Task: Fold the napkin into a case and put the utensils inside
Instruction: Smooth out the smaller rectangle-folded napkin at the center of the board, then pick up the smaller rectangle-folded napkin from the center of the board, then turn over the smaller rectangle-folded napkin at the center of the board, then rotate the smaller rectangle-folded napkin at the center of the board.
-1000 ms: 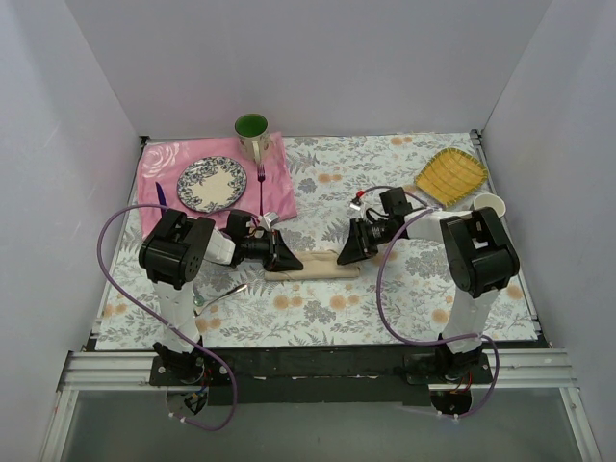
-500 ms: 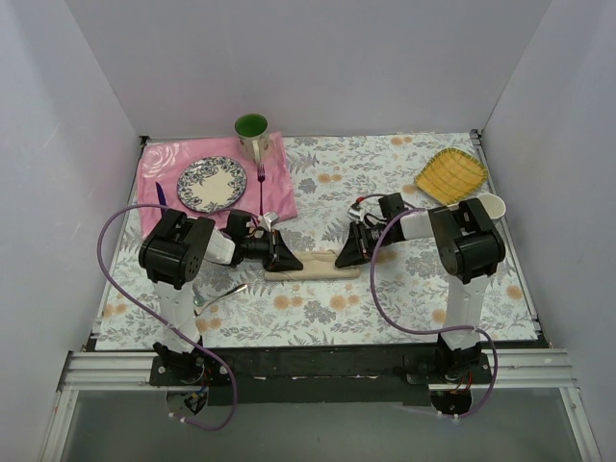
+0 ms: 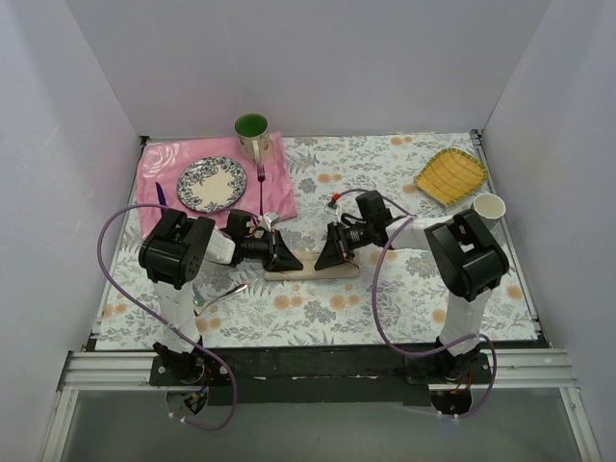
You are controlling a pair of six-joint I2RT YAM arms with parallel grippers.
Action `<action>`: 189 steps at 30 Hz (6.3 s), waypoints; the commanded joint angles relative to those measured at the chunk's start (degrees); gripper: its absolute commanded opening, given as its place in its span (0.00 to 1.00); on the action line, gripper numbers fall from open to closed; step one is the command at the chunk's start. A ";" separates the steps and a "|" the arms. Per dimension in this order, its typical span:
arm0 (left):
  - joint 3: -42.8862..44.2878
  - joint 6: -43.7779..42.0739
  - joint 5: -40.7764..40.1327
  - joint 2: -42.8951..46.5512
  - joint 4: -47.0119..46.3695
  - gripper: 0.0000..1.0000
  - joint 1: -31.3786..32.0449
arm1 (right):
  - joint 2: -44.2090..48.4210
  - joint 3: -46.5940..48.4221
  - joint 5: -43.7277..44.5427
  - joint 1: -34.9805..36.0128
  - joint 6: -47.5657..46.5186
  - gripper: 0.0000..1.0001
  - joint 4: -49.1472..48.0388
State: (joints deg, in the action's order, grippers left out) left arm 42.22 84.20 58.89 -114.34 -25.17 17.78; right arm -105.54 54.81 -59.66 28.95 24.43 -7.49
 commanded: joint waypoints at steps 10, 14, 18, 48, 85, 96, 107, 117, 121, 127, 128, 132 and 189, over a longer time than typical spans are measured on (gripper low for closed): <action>-4.07 3.60 4.81 4.01 -15.41 0.19 0.06 | -14.60 -0.76 12.02 -1.00 -0.26 0.22 2.65; -3.28 -0.26 6.06 10.97 -9.84 0.24 2.95 | -15.31 -0.31 11.50 -1.09 1.06 0.20 2.22; -4.60 2.27 3.25 11.34 -9.28 0.24 5.77 | -15.05 -0.49 11.41 -1.61 1.06 0.20 2.39; 11.12 -54.36 -3.51 20.38 35.87 0.58 -3.19 | -14.18 0.21 10.53 -2.85 -0.25 0.17 1.68; 35.30 -91.59 -5.55 -3.86 58.83 0.29 10.61 | -12.15 -0.05 10.62 -2.06 -0.78 0.17 0.81; 35.65 -88.69 -4.49 -4.57 59.01 0.03 10.61 | -11.01 0.65 9.74 -2.14 -1.05 0.18 0.45; 33.72 -82.44 -11.78 2.72 50.57 0.00 10.61 | -0.73 10.30 2.89 -7.67 0.10 0.31 0.89; 33.90 -84.03 -25.31 10.01 41.70 0.00 10.61 | -0.46 23.06 2.00 -17.95 -11.67 0.38 18.29; 31.01 -89.72 -32.07 13.88 37.57 0.00 11.57 | -0.63 24.38 2.97 -19.37 -13.70 0.39 19.88; 17.41 -98.61 -42.09 20.03 25.71 0.00 17.28 | -0.81 23.94 3.67 -19.55 -14.84 0.39 20.06; 15.63 -98.44 -44.19 20.47 22.48 0.00 18.94 | -0.81 23.68 3.67 -19.63 -14.85 0.39 19.97; 9.74 -95.12 -52.72 20.04 16.05 0.00 23.69 | -0.55 23.15 3.58 -19.72 -15.11 0.39 20.14; 6.48 -68.38 -29.18 25.76 51.89 0.17 25.38 | 0.23 5.51 13.43 -7.59 -37.26 0.32 30.95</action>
State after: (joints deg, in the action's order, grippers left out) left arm 48.36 16.34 29.06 -87.74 27.07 45.65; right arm -110.39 65.69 -46.41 21.04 -10.92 22.20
